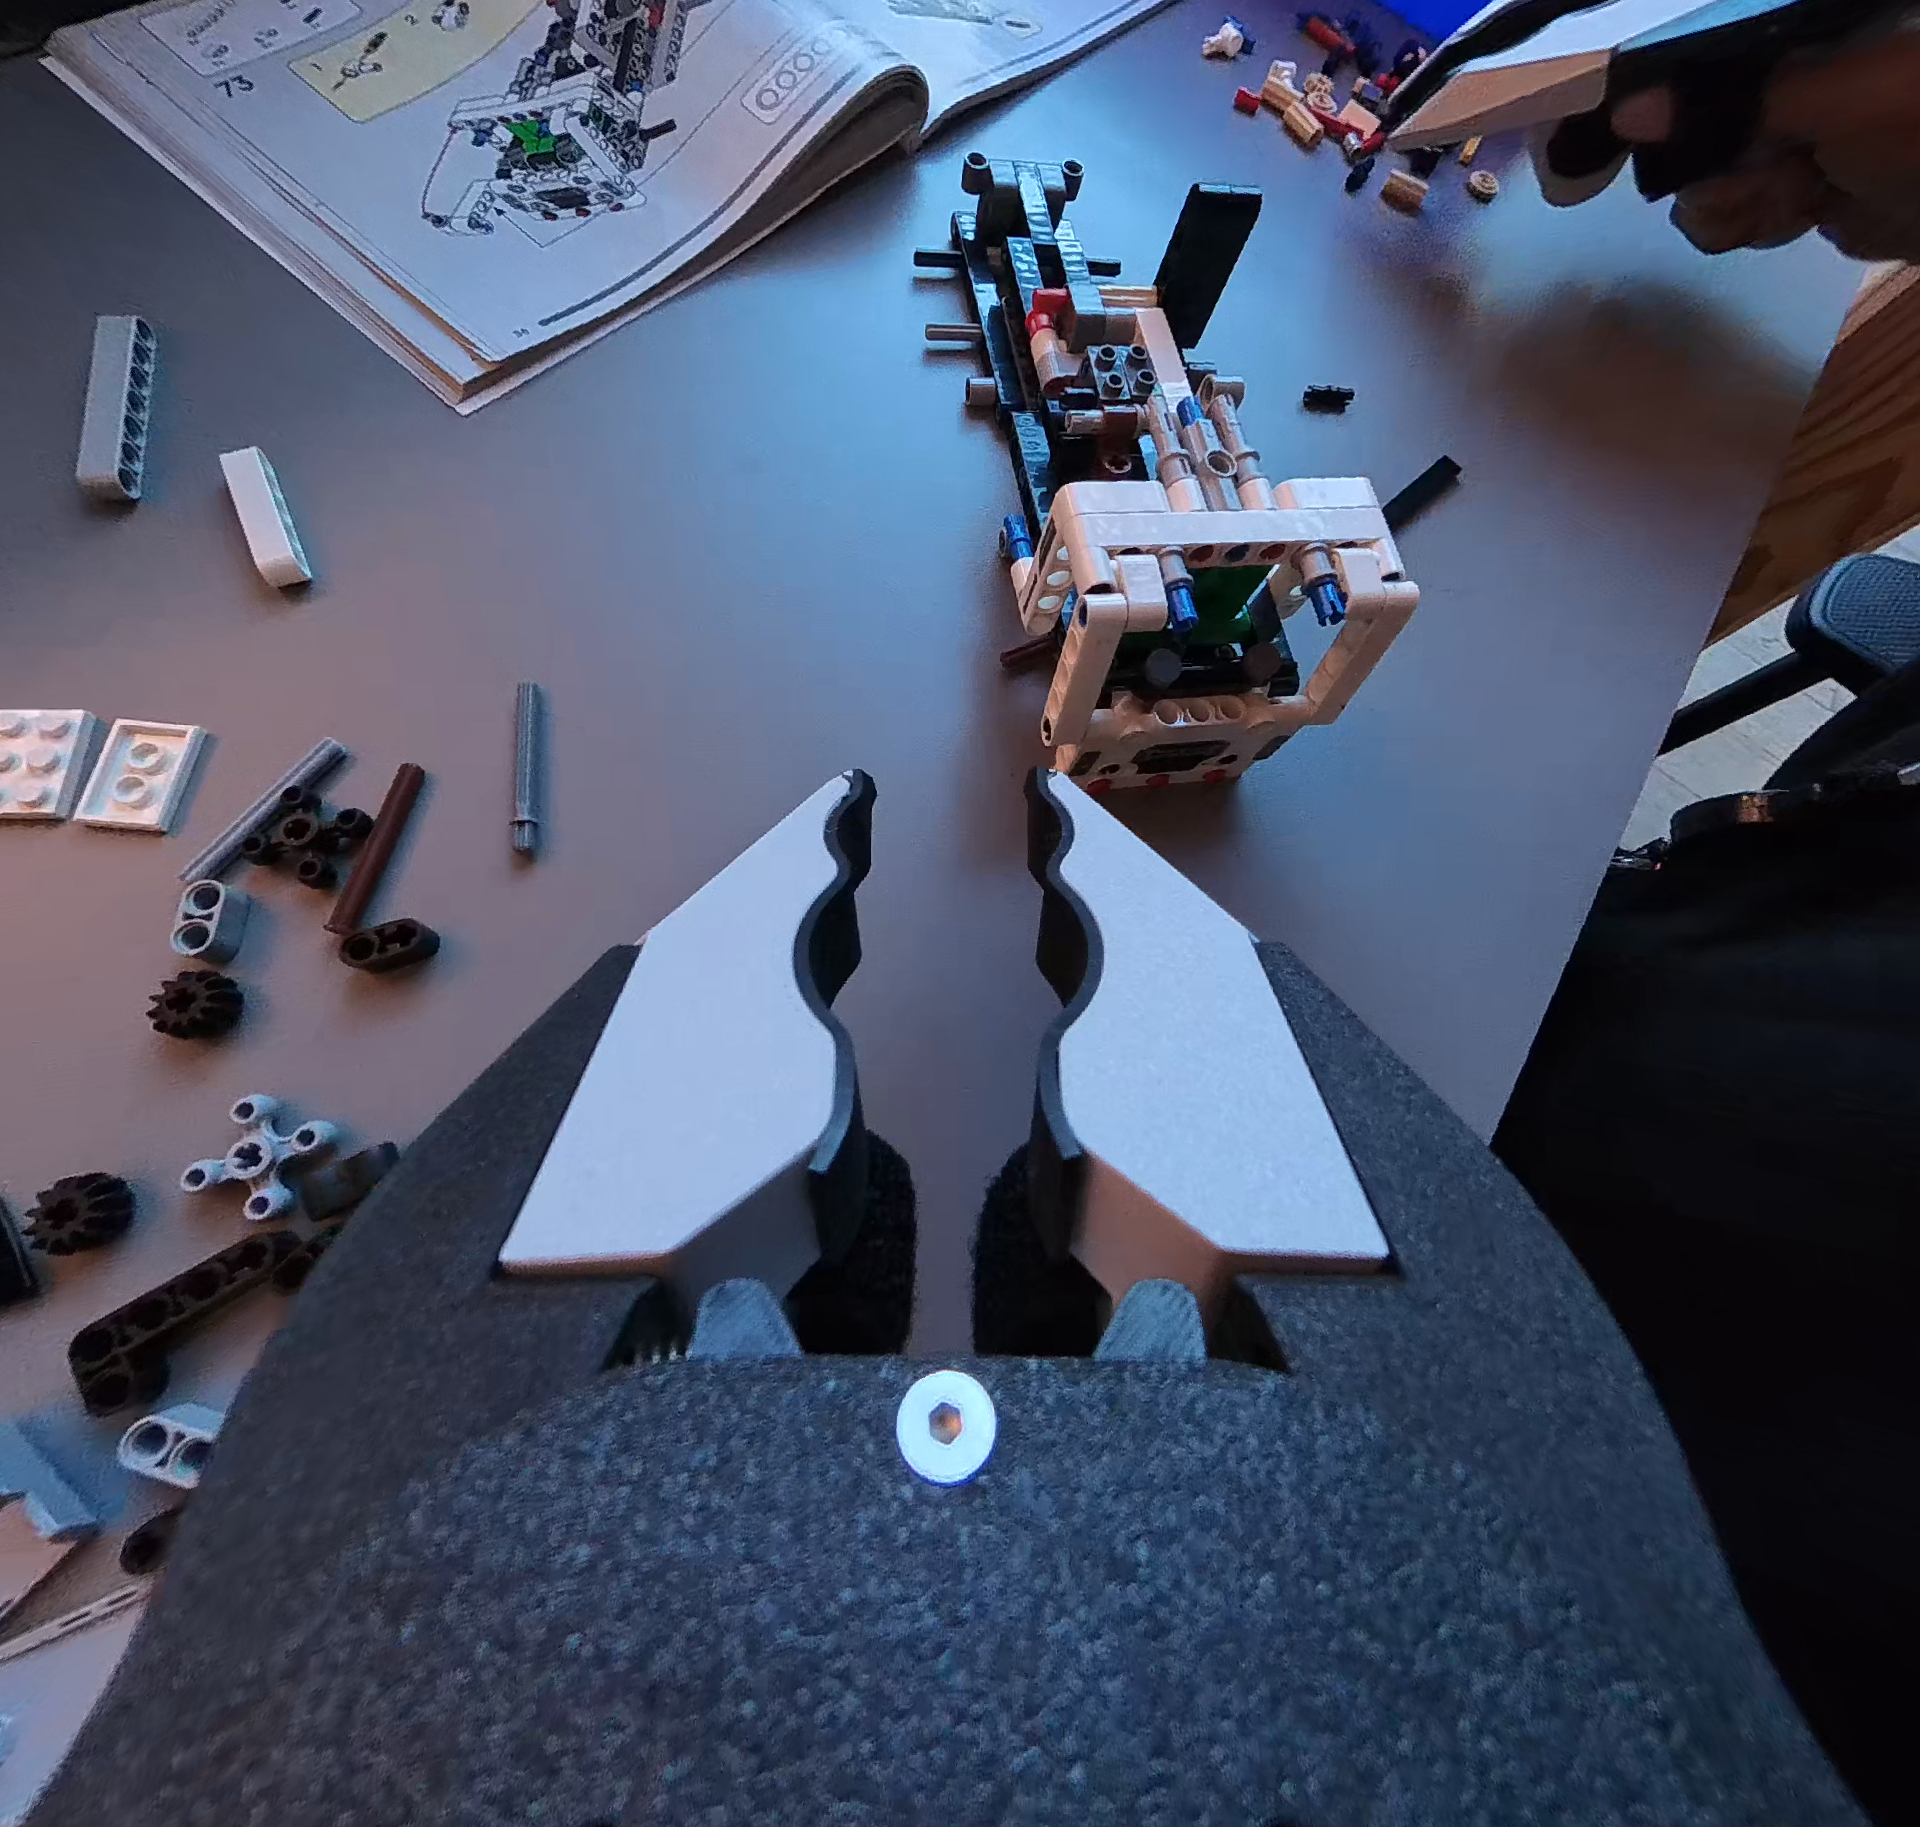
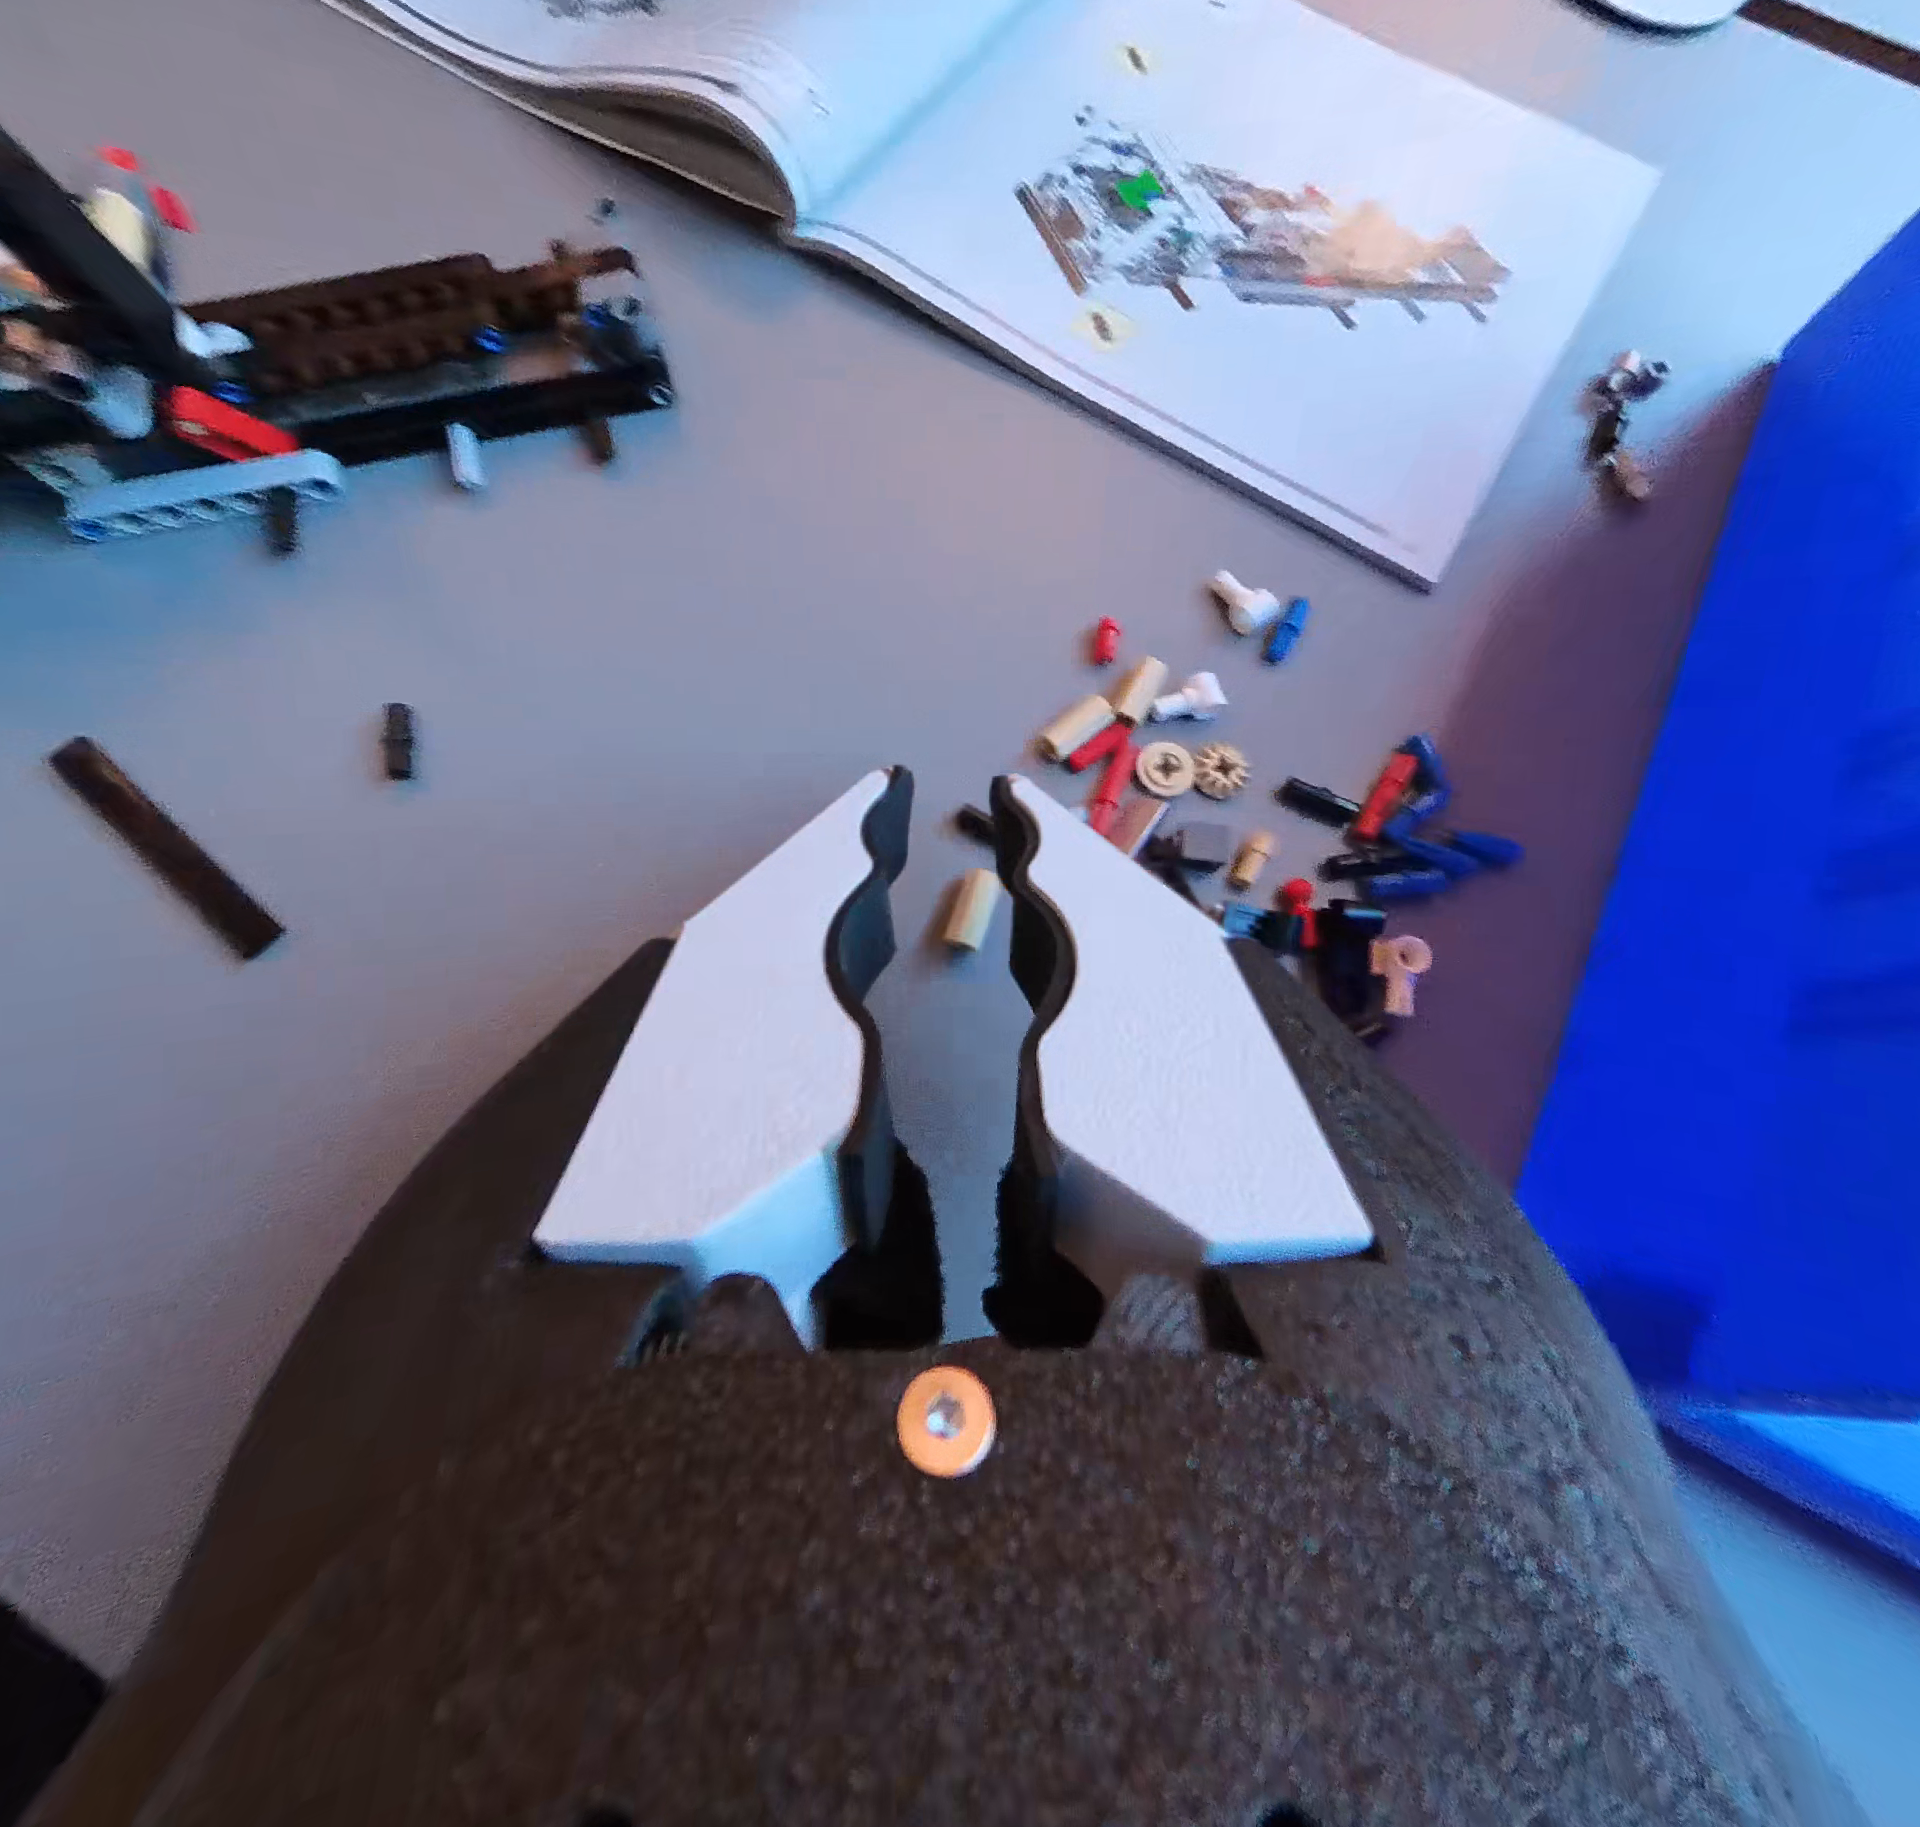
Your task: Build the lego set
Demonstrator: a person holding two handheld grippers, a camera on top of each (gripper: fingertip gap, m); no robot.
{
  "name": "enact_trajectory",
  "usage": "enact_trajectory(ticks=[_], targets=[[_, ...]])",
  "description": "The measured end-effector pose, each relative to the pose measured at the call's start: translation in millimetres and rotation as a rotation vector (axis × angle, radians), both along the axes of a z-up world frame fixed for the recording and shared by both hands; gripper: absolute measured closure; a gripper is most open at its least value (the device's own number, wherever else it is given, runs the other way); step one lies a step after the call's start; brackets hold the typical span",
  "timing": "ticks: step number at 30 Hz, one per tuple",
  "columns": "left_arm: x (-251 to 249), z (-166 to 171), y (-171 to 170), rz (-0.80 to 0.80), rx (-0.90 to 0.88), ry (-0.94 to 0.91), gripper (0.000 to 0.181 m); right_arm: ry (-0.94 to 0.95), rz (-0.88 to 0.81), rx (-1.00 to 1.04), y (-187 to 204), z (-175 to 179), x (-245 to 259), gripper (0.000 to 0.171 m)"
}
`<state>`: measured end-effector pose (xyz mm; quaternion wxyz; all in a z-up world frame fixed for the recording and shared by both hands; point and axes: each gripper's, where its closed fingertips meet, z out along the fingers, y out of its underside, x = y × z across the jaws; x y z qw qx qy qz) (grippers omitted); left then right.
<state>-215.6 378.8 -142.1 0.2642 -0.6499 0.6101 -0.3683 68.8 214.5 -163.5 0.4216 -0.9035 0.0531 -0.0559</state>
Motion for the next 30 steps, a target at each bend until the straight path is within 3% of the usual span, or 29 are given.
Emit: enact_trajectory(ticks=[21, 30], targets=[[5.1, 4.5, -0.3, -0.019, 0.005, 0.004, 0.152, -0.032, 0.077, -0.13, -2.1, -21.0, 4.9, 0.163], [7.8, 5.1, 4.2, -0.011, 0.015, 0.011, 0.152, 0.063, 0.187, 0.015, 18.6, 6.7, -40.8, 0.168]])
